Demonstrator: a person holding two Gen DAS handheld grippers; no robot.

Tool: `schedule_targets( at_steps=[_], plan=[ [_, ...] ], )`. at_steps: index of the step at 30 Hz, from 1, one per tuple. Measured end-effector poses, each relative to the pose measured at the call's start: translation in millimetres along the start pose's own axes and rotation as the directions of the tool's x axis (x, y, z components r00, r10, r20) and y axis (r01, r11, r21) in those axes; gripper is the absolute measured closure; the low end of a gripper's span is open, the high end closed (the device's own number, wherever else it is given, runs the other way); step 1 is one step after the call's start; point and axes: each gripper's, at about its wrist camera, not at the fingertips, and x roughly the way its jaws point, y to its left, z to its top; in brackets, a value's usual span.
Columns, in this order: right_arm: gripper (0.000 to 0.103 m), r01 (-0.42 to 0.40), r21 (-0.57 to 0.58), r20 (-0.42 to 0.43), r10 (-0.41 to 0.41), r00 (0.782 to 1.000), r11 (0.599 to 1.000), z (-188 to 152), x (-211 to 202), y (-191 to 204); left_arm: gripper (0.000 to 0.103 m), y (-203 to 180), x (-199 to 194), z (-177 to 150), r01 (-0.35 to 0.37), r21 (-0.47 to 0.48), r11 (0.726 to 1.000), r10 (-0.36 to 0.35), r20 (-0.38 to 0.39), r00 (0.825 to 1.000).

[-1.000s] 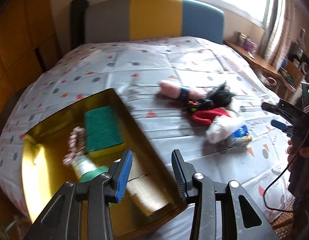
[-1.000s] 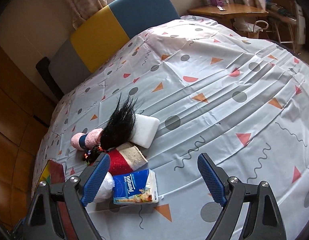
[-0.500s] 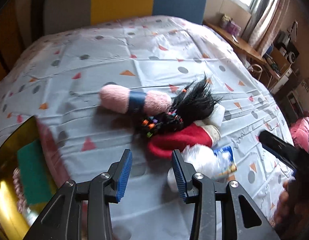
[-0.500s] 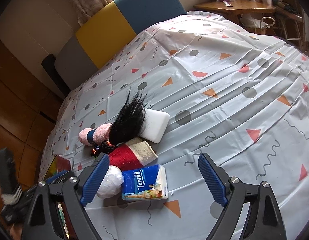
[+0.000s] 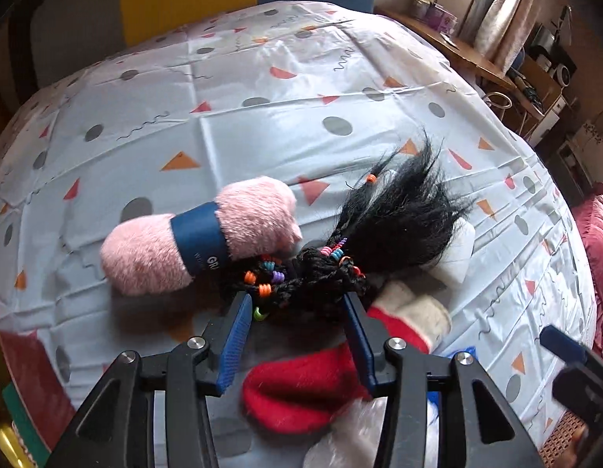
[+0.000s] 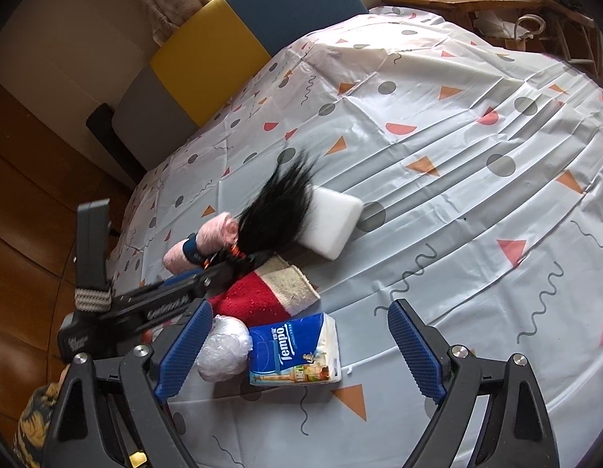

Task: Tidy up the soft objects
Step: 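Grasp the black-haired doll by its beaded braids with the left gripper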

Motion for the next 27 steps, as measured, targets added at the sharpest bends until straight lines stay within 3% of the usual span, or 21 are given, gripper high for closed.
schedule_targets(
  at_steps=[2, 3, 5, 11, 16, 24, 27],
  plan=[
    [0.011, -0.003, -0.001, 0.001, 0.003, 1.000, 1.000, 0, 0, 0, 0.074, -1, 3, 0, 0.027, 0.007, 1.000, -0.027, -0.026, 0.999],
    [0.011, -0.002, 0.001, 0.003, 0.002, 1.000, 1.000, 0, -1, 0, 0.077, -4, 4, -2, 0.059, 0.011, 0.998, -0.058, -0.046, 0.997],
    [0.011, -0.005, 0.017, 0.004, 0.005, 1.000, 1.000, 1, -2, -3, 0.076, -8, 1, -7, 0.086, 0.039, 0.996, -0.083, -0.055, 0.995],
    [0.010, -0.021, 0.028, 0.004, 0.021, 1.000, 0.999, 1, -4, -2, 0.072, -23, -20, -3, 0.034, 0.154, 0.987, -0.037, 0.015, 0.999],
    [0.010, -0.026, 0.028, -0.003, 0.026, 1.000, 0.999, 0, -3, 0, 0.066, -46, -11, 11, -0.005, 0.243, 0.970, 0.001, 0.017, 1.000],
    [0.009, -0.028, 0.040, -0.002, 0.028, 1.000, 0.999, 0, -3, -3, 0.065, -63, 30, 30, -0.062, 0.286, 0.956, 0.063, 0.006, 0.998],
    [0.009, -0.025, 0.033, -0.002, 0.025, 1.000, 0.999, 0, -2, -3, 0.072, -61, 29, 29, -0.063, 0.261, 0.963, 0.065, 0.001, 0.998]
  ],
)
